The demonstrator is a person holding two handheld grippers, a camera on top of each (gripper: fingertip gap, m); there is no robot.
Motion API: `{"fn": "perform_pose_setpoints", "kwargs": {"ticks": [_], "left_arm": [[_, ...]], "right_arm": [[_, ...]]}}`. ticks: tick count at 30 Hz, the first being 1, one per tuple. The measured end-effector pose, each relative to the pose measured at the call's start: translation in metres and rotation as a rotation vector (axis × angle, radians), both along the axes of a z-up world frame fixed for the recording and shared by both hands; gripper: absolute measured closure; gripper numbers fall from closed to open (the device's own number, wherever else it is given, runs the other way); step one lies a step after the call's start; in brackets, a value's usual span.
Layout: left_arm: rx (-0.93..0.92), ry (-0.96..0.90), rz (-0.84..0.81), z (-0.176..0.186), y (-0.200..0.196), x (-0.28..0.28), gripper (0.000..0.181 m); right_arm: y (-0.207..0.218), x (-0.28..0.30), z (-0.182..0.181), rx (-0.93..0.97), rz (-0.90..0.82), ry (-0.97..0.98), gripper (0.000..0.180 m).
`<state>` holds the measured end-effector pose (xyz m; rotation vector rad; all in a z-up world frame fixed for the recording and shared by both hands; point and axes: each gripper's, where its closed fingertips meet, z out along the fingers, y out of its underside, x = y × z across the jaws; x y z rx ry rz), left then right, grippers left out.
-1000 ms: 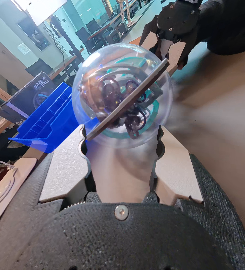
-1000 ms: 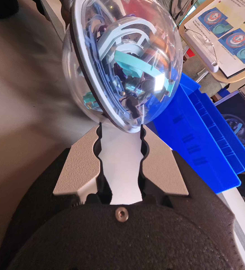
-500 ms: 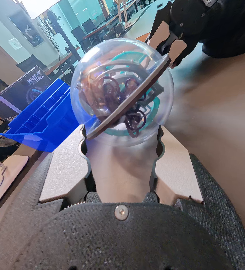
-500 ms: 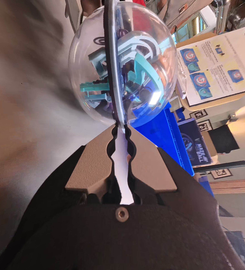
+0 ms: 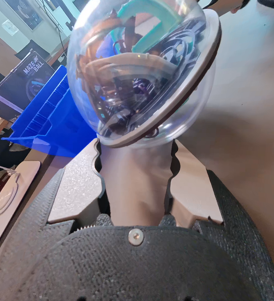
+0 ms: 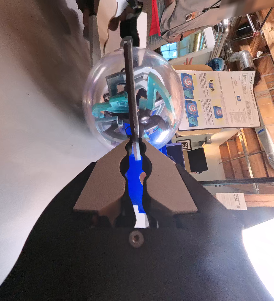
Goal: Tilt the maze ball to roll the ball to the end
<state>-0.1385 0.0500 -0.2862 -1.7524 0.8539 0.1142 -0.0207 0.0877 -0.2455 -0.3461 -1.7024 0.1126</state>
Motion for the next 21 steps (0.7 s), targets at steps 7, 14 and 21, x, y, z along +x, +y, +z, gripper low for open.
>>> {"fn": "perform_pose_setpoints", "kwargs": {"ticks": [7,14,21], "left_arm": [[-0.069,-0.166,0.018,0.008,-0.003,0.003,0.086],[-0.088,-0.469,-0.031,0.044,-0.016,0.025,0.064],[-0.166,-0.658,-0.026,0.050,-0.003,0.037,0.039]], "right_arm": [[-0.011,0.003,-0.003,0.066,-0.048,0.031,0.174],[-0.020,-0.001,-0.002,0.115,-0.043,0.051,0.174],[-0.035,-0.004,-0.002,0.125,-0.019,0.074,0.174]]}}
